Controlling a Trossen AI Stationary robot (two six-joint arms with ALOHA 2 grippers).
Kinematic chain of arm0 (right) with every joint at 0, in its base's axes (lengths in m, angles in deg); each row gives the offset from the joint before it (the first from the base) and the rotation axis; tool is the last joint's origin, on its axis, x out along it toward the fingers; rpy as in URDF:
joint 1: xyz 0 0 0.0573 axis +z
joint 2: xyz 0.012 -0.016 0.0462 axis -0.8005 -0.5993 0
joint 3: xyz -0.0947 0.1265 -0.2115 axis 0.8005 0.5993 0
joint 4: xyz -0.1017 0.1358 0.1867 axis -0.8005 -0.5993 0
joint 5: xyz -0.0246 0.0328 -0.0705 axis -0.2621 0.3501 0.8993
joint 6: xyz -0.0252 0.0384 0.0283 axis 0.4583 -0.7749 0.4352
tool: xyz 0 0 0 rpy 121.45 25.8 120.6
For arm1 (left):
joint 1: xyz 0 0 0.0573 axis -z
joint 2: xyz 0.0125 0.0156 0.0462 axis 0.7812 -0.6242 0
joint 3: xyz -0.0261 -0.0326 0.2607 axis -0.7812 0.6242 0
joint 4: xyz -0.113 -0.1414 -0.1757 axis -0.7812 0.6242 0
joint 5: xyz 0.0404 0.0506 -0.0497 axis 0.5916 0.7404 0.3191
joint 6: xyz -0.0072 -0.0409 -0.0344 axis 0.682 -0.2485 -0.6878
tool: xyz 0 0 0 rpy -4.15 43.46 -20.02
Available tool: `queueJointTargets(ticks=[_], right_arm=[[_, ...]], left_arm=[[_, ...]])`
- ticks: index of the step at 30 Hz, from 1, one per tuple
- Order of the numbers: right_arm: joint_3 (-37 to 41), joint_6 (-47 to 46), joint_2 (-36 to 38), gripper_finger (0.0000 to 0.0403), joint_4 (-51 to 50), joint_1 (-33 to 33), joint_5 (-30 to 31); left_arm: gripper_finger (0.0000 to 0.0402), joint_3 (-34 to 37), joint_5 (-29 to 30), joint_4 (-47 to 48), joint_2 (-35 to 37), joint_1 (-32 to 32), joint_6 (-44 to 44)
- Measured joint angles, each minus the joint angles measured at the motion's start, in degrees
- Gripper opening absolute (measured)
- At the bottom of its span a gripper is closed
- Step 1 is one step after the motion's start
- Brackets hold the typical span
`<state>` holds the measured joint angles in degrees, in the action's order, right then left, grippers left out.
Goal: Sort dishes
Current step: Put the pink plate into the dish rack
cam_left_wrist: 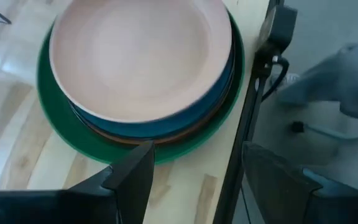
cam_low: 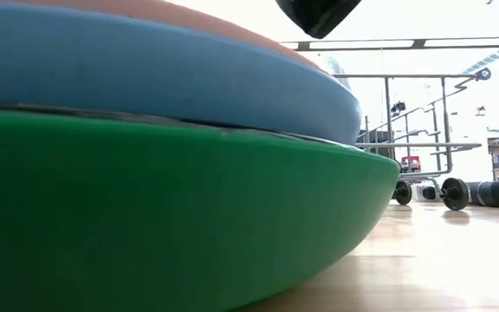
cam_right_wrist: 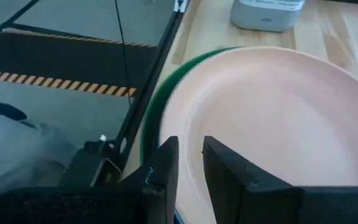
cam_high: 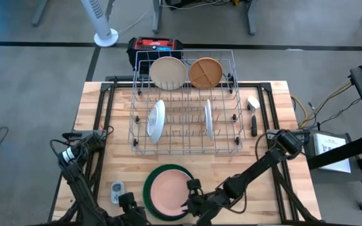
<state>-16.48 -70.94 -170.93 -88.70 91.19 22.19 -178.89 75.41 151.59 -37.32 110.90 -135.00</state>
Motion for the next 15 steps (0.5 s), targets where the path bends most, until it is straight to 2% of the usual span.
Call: queueJointTargets(ticks=[10, 15], right_arm=[[-6.22, -0.52, -6.39, 0.0112, -0.11, -0.14, -0.60], [-6.63, -2.99, -6.81, 0.0126, 0.16, -0.53, -0.59]], left_arm=[[0.0231, -0.70, 3.22, 0.58, 0.00, 2.01, -0.65], [0.0231, -0.65, 3.57, 0.60, 0.00, 2.72, -0.54]])
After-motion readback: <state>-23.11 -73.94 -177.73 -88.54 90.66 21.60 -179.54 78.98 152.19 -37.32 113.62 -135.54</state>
